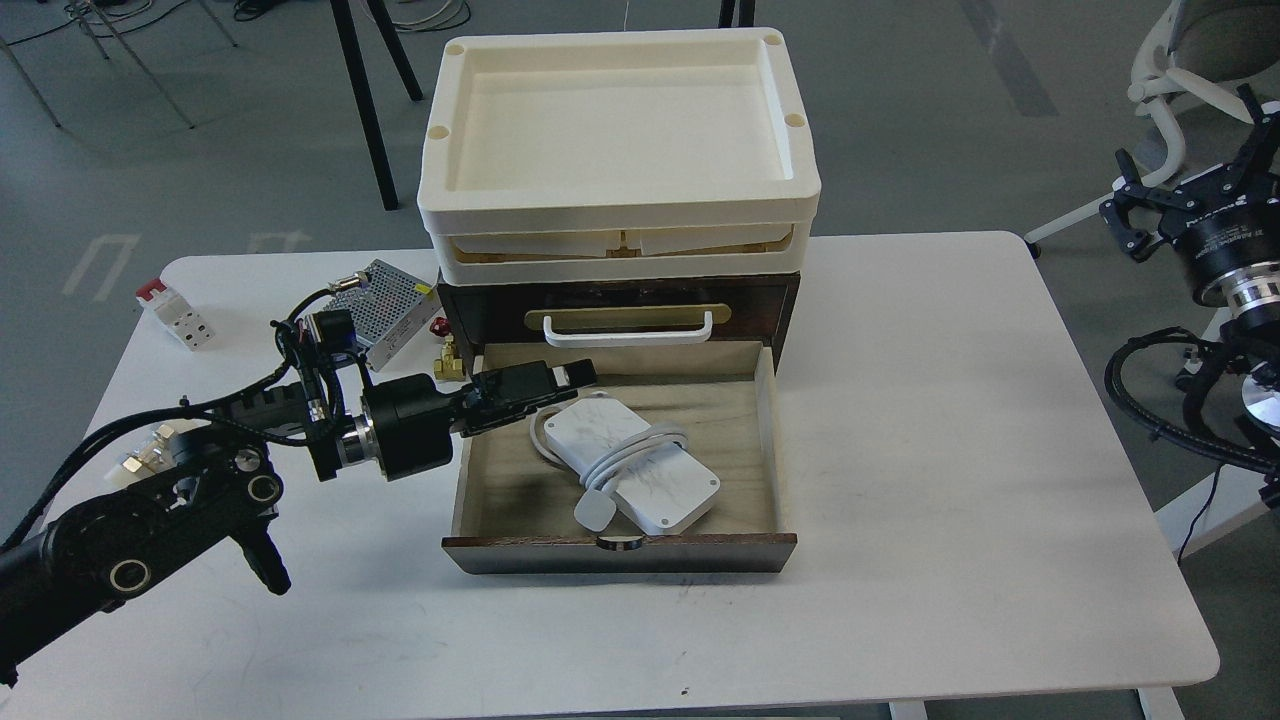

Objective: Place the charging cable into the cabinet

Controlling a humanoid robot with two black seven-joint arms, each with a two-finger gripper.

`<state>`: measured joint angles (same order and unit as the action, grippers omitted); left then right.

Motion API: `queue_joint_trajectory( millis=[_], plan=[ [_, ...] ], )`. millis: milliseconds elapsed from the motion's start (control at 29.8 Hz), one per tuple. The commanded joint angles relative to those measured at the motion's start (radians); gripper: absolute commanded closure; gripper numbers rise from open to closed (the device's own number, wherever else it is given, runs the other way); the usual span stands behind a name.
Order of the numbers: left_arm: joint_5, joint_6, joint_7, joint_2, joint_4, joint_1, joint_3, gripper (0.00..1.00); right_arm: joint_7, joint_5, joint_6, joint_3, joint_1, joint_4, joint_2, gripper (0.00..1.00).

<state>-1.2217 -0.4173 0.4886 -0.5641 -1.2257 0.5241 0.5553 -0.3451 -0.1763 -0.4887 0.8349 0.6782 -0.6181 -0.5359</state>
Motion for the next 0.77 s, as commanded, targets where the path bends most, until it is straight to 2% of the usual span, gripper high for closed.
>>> queue_joint_trajectory(
  millis=[0, 201, 302, 369, 469, 603, 737],
  plan=[
    [0.069, -0.003, 0.0, -0.06, 0.009, 0.017, 0.037, 0.0, -0.002, 0.0, 0.0, 0.001, 0.001, 0.0, 0.001, 0.0],
    [0.319, -0.005, 0.0, -0.169, 0.109, 0.005, 0.143, 0.0, 0.0, 0.0, 0.0, 0.004, 0.001, -0.002, 0.001, 0.0],
    [0.627, -0.014, 0.0, -0.162, 0.241, 0.008, 0.187, 0.0, 0.0, 0.0, 0.0, 0.003, 0.003, -0.003, 0.002, 0.0],
    [0.848, -0.071, 0.0, -0.161, 0.293, 0.017, 0.212, 0.0, -0.002, 0.0, 0.0, 0.003, 0.006, -0.011, 0.008, 0.0],
    [1.046, -0.071, 0.0, -0.157, 0.351, 0.071, 0.216, 0.0, 0.0, 0.0, 0.0, 0.004, 0.006, -0.054, 0.008, 0.0],
    [1.088, -0.071, 0.0, -0.082, 0.432, 0.131, 0.209, 0.0, 0.0, 0.0, 0.0, 0.0, 0.003, -0.155, 0.008, 0.0],
    [1.081, -0.071, 0.0, -0.06, 0.439, 0.14, 0.199, 0.0, 0.0, 0.001, 0.0, 0.015, 0.003, -0.225, 0.001, 0.0]
  ],
)
